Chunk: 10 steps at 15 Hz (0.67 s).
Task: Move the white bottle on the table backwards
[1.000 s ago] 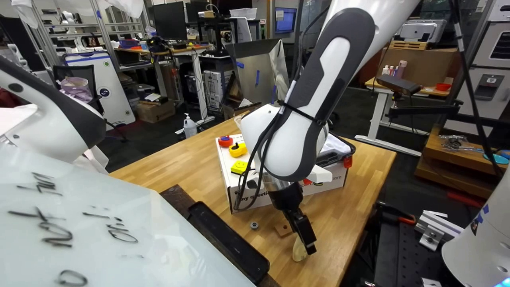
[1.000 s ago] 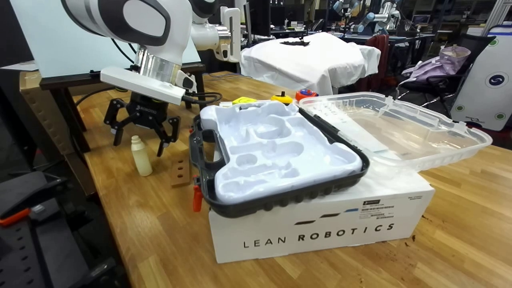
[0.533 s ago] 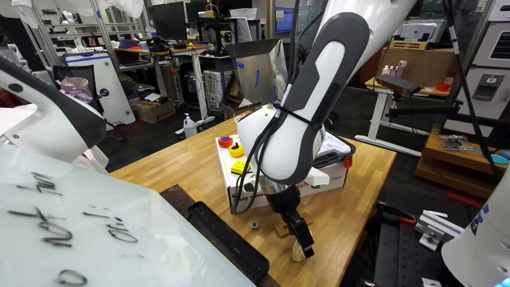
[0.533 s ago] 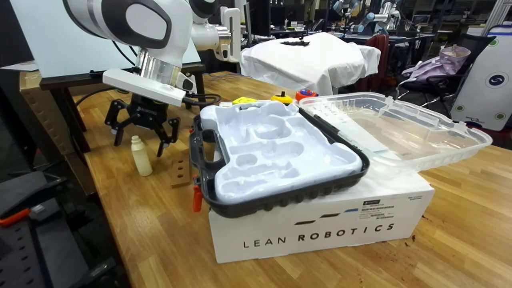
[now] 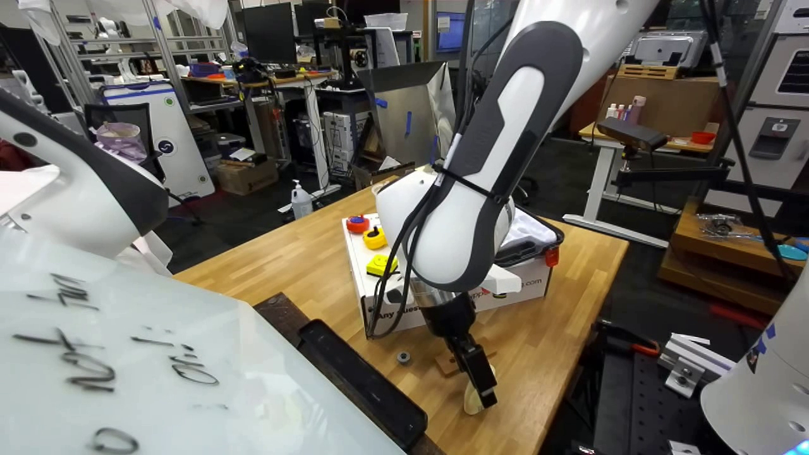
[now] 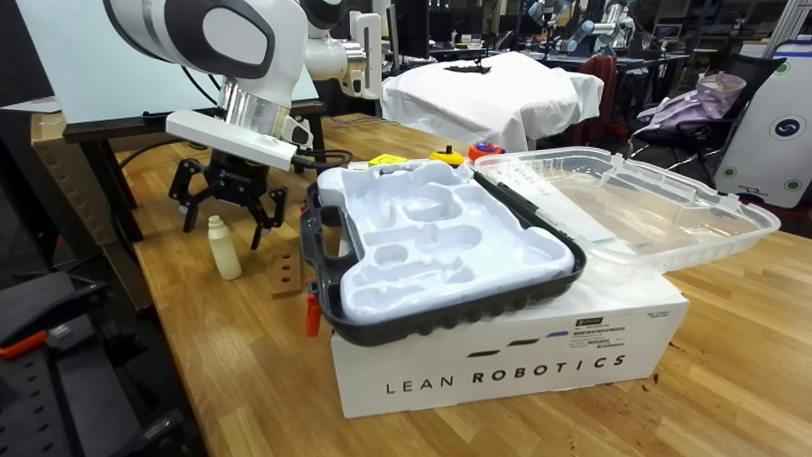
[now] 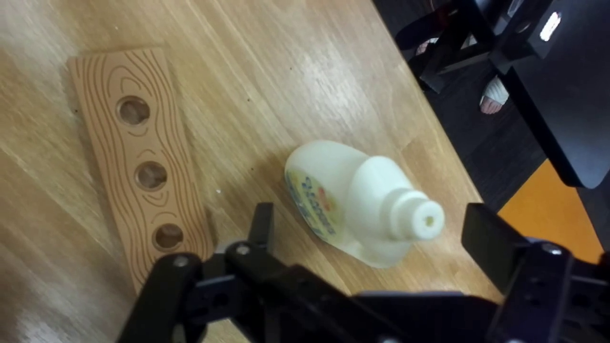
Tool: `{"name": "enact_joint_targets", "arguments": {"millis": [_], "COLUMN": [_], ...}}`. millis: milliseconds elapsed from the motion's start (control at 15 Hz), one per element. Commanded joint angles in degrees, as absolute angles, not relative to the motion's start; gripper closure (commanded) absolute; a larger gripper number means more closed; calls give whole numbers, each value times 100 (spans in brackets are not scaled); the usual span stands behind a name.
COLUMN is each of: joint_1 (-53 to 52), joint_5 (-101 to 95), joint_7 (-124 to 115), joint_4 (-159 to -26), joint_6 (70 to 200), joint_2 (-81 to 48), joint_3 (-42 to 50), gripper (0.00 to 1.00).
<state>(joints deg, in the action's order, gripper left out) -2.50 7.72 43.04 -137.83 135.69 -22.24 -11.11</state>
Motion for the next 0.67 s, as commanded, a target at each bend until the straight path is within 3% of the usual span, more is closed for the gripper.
{"name": "enact_joint_targets", "arguments": {"millis": [0,400,467,533,600], "joint_1": [-77,46,60,81,92], "joint_5": [753,758,771,801,819], "joint_7": [4333,4339,4353,4369,4375], "joint_4": [-13704,-13678,-13673,-13665,-13660], "joint_6": [13511,13491,13486,13478,13473], "joint_2": [-2309,-2399,-2401,-2405,-2407], "joint_3": [-1143,-1134,-1141,-1150,-1156], "gripper": [0,0,5,26,29]}}
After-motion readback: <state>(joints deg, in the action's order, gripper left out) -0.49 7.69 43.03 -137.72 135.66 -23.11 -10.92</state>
